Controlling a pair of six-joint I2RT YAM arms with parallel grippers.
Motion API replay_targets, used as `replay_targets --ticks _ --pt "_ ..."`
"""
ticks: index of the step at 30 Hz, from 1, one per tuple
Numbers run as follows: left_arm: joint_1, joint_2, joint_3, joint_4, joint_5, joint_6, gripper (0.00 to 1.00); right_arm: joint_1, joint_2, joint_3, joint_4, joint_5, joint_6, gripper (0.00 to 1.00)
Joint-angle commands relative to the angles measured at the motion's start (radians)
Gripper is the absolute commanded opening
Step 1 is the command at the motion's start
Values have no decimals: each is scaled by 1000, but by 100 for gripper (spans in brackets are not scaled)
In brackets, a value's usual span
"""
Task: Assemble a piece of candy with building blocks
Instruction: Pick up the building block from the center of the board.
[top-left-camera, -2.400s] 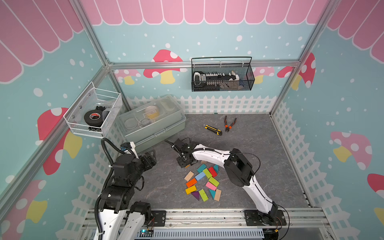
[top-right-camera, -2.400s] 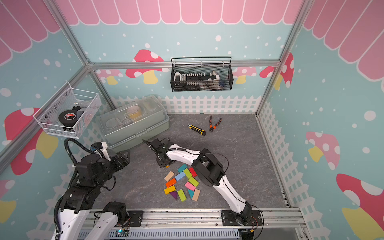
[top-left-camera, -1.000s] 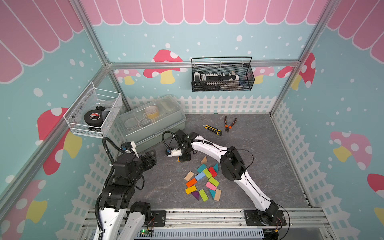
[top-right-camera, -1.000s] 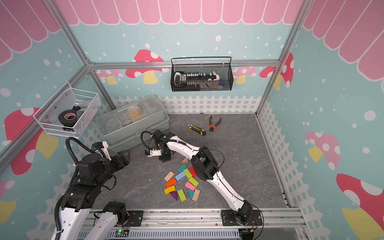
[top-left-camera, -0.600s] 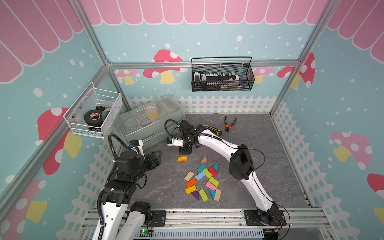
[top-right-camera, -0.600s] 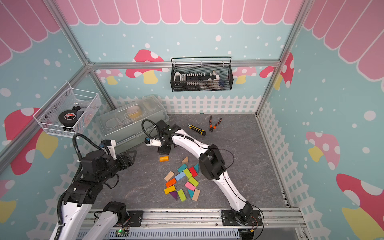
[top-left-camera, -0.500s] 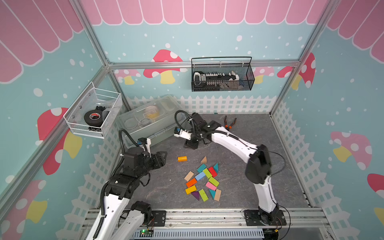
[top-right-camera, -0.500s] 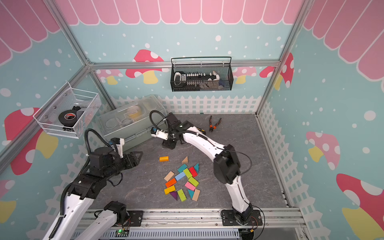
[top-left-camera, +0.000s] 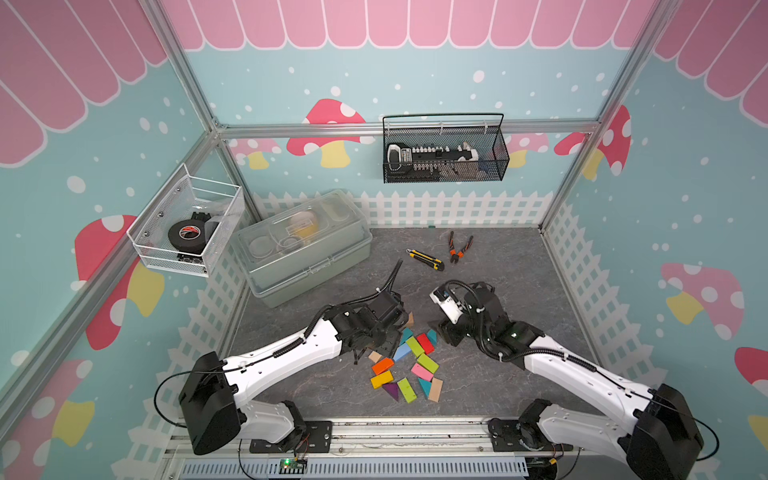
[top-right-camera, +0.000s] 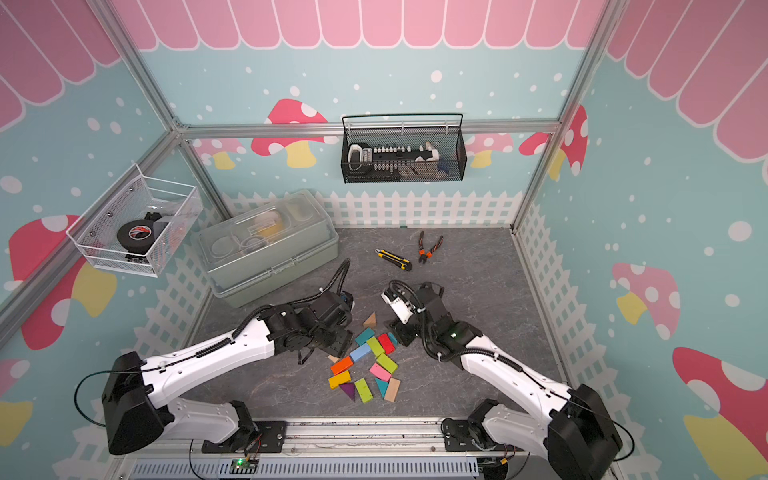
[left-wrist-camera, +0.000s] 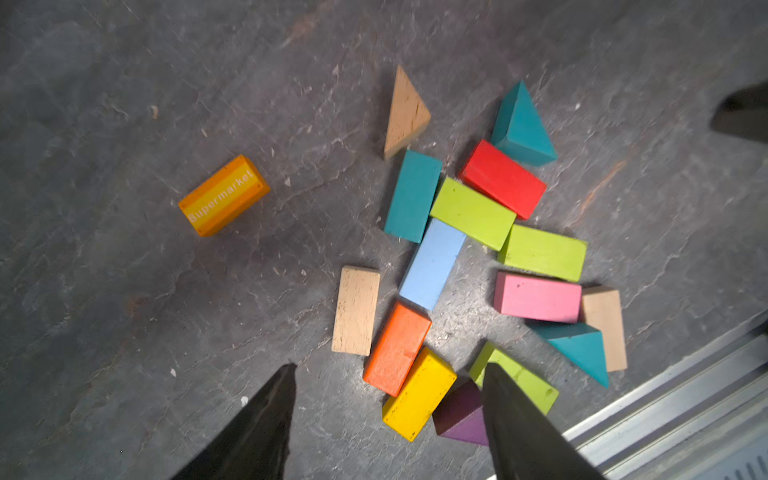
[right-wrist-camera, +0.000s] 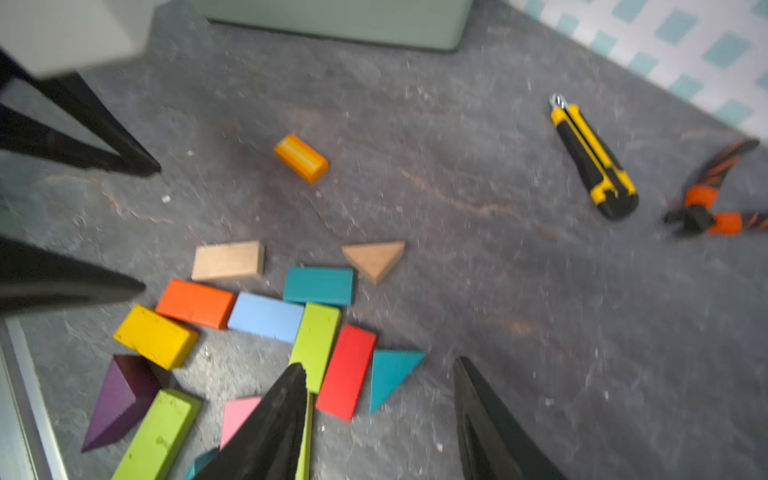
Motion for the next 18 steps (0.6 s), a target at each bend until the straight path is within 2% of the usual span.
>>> replay_targets --ticks 1,11,13,18 --pt "-2 48 11 -54 -22 18 69 -4 -80 -39 97 61 70 56" --pt "110 119 -49 -46 94 76 62 -4 -127 -89 124 112 85 55" --pt "114 144 -40 -52 108 98 55 -4 -120 -87 120 125 96 55" --pt "128 196 -25 -63 161 138 55 -4 -124 -84 105 133 95 55"
